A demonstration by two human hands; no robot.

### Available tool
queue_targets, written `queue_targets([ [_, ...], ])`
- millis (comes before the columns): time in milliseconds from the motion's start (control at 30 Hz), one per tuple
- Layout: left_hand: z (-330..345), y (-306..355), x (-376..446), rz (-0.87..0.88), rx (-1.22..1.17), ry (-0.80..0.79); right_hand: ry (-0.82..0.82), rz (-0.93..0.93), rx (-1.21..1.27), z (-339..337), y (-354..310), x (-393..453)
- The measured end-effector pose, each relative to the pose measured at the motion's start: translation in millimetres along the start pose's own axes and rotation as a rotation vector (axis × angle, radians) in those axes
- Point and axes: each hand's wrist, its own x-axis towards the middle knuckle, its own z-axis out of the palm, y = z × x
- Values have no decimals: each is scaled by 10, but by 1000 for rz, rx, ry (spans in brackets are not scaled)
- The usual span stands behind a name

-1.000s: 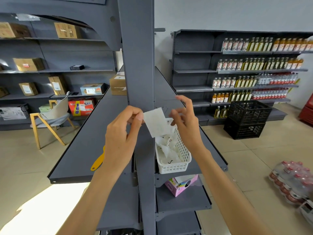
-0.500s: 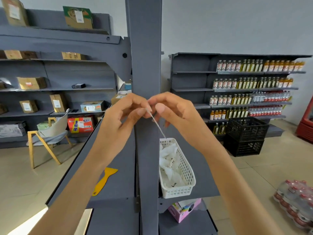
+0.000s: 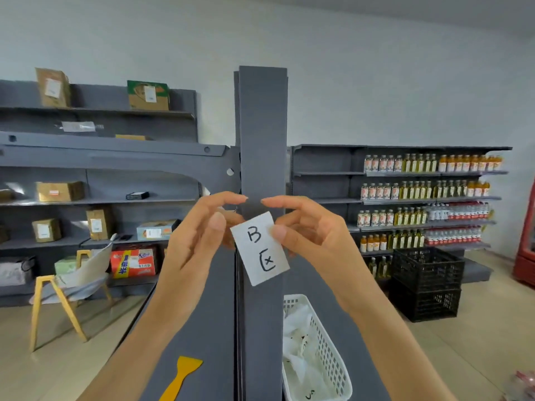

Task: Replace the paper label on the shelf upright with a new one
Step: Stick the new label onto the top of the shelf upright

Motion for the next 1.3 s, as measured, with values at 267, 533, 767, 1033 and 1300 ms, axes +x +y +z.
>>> queue_targets([
  [267, -70, 93, 351, 24, 77, 160, 201, -165, -3, 109, -123, 351],
  [533, -144, 210, 919, 47, 187, 185, 282, -274, -39, 87, -355, 755],
  [767, -113, 332, 1292, 65, 341, 152, 353, -320, -150, -72, -529, 1044],
  [1033, -71, 307, 1399, 109, 529, 206, 368, -316, -255, -148, -511, 1180],
  [1300, -11, 275, 1384, 187, 734, 236, 429, -358, -471, -155, -521, 1213],
])
